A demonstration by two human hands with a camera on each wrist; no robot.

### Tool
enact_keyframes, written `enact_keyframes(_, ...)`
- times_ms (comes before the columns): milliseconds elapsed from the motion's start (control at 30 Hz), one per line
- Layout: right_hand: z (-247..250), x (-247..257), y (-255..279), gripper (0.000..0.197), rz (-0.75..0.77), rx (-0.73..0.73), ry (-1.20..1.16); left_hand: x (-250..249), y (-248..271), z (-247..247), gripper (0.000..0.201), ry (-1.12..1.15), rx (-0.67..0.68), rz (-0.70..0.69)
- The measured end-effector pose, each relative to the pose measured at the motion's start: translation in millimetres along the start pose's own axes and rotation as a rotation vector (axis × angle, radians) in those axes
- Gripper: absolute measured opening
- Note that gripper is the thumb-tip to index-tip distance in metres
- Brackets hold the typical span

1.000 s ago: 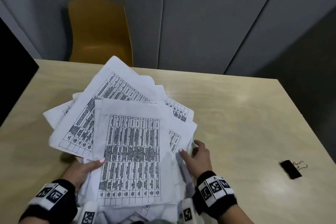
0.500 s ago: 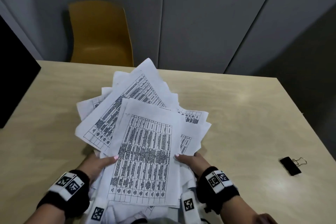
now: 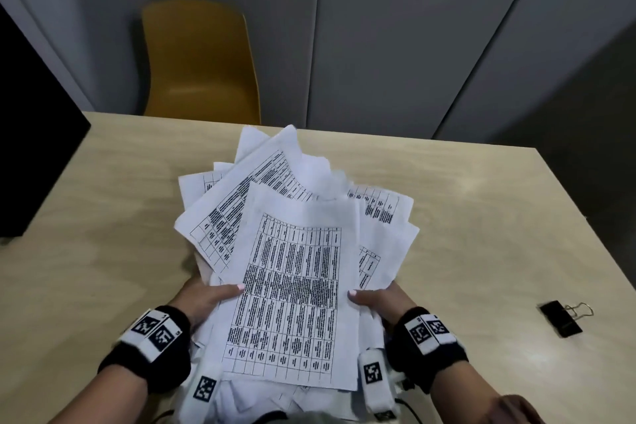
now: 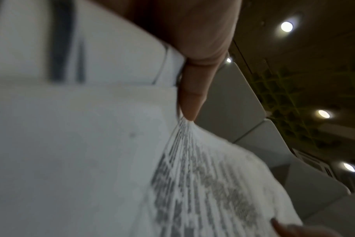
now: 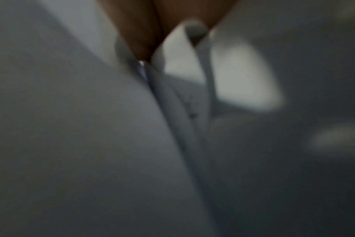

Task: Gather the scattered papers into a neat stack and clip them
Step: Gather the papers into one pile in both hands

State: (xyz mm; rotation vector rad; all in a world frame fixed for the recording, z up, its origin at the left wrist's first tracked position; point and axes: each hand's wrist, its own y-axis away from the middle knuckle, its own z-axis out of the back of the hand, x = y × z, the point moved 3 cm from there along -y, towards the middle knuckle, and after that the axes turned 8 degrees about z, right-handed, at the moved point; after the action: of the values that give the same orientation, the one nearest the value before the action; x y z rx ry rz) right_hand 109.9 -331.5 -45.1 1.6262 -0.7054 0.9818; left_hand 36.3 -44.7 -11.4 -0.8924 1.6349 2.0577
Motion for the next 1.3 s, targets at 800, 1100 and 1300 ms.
enact_keyframes(800,6.3,8.3,-14.0,0.101,-0.012,-0.22,-0.176,-10.7,-0.1,17.5,0.016,0.503,0.149,0.061)
enact_keyframes(1100,-10.1,12.8,-11.4,0.051,-0.128,-0.193,0.286,-19.7,-7.7,1.9,0.042,-0.088,-0.014,0.157)
enact_keyframes(1300,-12.2,46.1,-3.6,0.036,0.024,-0.267,0.348,-40.3,-4.1,4.9,0.024,-0.079,-0.108,0.028)
